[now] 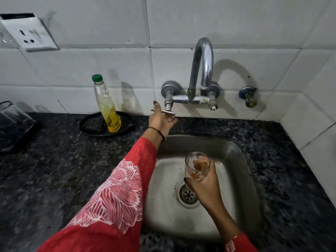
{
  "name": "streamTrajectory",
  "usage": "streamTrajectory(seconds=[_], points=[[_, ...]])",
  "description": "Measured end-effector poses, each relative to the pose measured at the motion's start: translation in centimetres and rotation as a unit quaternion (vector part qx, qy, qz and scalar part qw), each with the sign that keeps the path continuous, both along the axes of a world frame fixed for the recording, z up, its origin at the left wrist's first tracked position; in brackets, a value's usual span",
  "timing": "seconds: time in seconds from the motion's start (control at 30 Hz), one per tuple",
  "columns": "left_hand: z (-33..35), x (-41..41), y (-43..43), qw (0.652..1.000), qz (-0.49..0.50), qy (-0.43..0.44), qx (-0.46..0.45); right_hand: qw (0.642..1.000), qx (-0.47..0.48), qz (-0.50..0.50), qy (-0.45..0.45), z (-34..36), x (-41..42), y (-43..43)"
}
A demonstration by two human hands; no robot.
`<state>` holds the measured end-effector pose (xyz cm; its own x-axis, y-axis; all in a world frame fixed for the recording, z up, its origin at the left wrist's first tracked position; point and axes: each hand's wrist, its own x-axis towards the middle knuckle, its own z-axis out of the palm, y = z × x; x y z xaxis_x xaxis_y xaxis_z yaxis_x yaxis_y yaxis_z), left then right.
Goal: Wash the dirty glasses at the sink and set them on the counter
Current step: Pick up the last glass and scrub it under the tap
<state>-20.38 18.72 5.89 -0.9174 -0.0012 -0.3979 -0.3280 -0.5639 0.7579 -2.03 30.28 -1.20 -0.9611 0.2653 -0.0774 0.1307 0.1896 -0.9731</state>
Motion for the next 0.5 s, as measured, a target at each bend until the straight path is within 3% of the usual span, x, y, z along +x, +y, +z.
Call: streamTrajectory(seconds=[0.07,0.17,0.27,0.37,0.43,0.5], points=[[-2.5,2.0,-0.1,0.997,-0.074,-0.008,-0.01,1.0,-0.014,-0.012,-0.011,-0.1,-0.5,-0.2],[-8.2,6.5,0.1,0.981,-0.17,-0.09,-0.03,0.999,-0.045,-0.012,-0.011,0.1,-1.3,-0.5],[-12.3,10.6,0.5,0.951,-0.264,-0.155,0.05,0.999,-0.045,-0.003,-0.013,0.0,-1.7,-0.5],[-13.7,12.5,1.2,0.948,-0.255,-0.161,0.099,0.999,-0.006,0.013,-0.033,-0.4,-1.4,-0.8],[-13.9,12.8,1.6,0.956,-0.234,-0.154,0.08,0.996,0.083,0.028,-0.023,-0.7,-1.0,-0.8],[-14.1,12.6,1.8,0.958,-0.214,-0.179,0.06,0.967,0.247,0.063,0.015,-0.9,-1.0,-0.1]])
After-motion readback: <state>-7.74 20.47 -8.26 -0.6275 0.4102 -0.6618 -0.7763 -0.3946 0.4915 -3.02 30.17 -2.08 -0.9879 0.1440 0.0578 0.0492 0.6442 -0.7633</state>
